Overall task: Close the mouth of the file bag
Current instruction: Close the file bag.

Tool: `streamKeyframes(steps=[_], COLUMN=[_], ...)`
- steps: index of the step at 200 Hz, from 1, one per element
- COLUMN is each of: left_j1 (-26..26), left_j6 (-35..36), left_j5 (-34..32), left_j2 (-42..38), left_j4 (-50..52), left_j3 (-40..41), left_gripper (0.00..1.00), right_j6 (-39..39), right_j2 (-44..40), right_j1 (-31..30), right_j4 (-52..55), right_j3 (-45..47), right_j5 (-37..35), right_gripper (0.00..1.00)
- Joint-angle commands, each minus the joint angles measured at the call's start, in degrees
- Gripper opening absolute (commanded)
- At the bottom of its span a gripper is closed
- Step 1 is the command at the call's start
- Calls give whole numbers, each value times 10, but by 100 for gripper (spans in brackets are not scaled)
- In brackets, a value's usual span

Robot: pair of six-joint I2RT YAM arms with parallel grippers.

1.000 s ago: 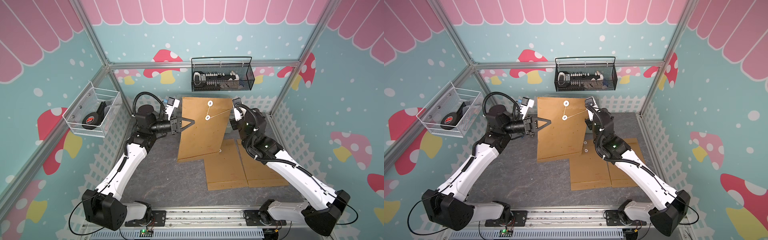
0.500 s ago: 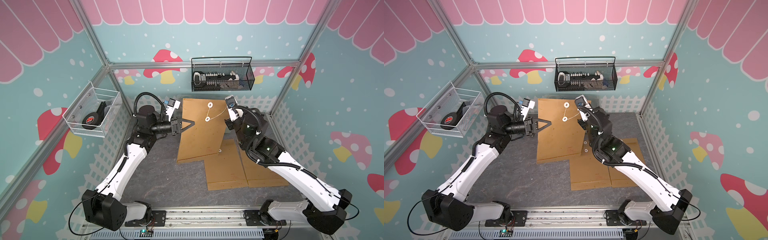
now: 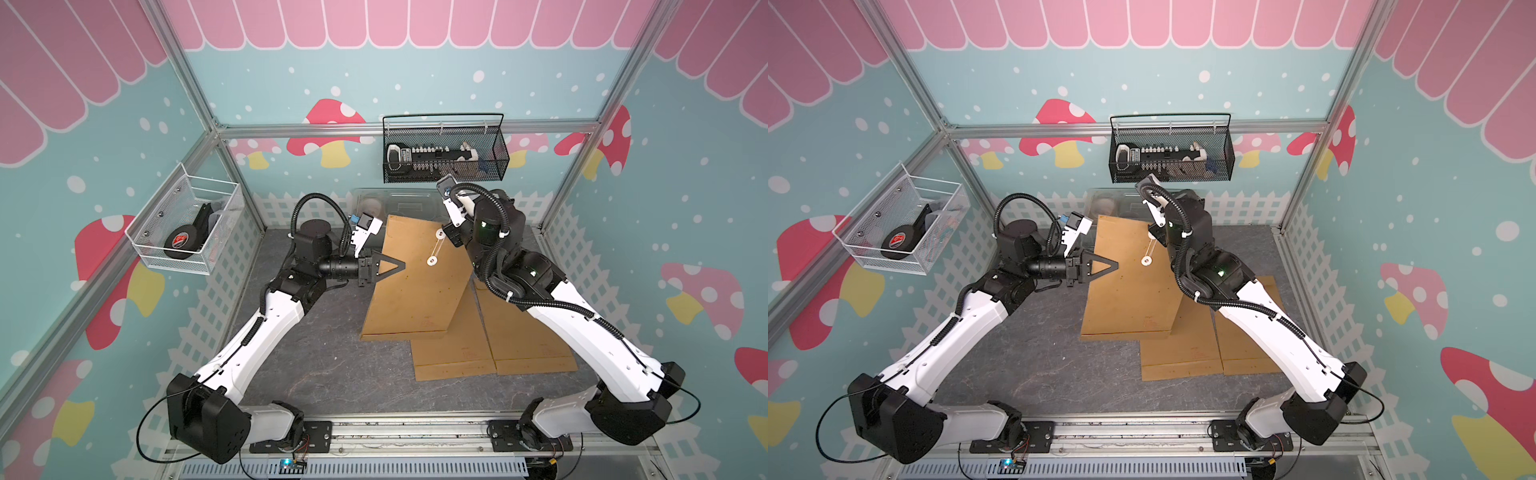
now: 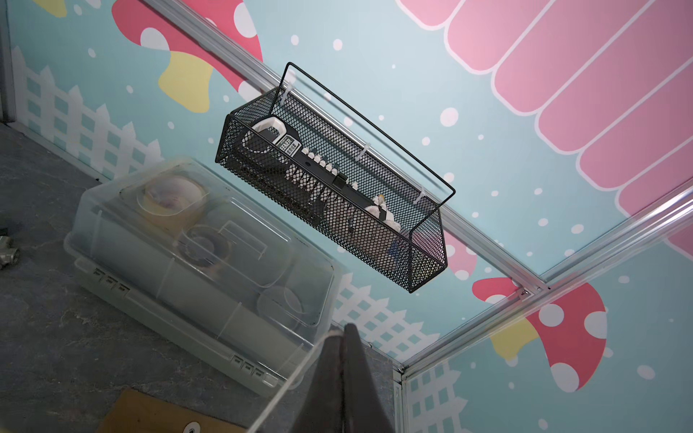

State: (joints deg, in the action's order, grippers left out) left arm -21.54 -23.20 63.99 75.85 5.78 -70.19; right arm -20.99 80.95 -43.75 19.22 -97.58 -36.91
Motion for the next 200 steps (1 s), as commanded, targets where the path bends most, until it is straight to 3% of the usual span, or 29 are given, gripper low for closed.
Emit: streamKeyframes(steps=[1, 148, 200], left_j1=[-5, -5, -16], left_j6=[20, 52, 95], left_j5=[-3, -11, -18], left_j2=[-3, -7, 2], left_j4=[0, 40, 94], left_j3=[1, -13, -23], left_gripper=[0, 0, 0], right_j6=[-8, 32, 45], right_j2=[3, 4, 41], right_j1=[5, 77, 77], right_j4=[31, 84, 119], right_j3=[-21, -6, -63], right_j5=[13, 78, 115], right_gripper=[0, 0, 0])
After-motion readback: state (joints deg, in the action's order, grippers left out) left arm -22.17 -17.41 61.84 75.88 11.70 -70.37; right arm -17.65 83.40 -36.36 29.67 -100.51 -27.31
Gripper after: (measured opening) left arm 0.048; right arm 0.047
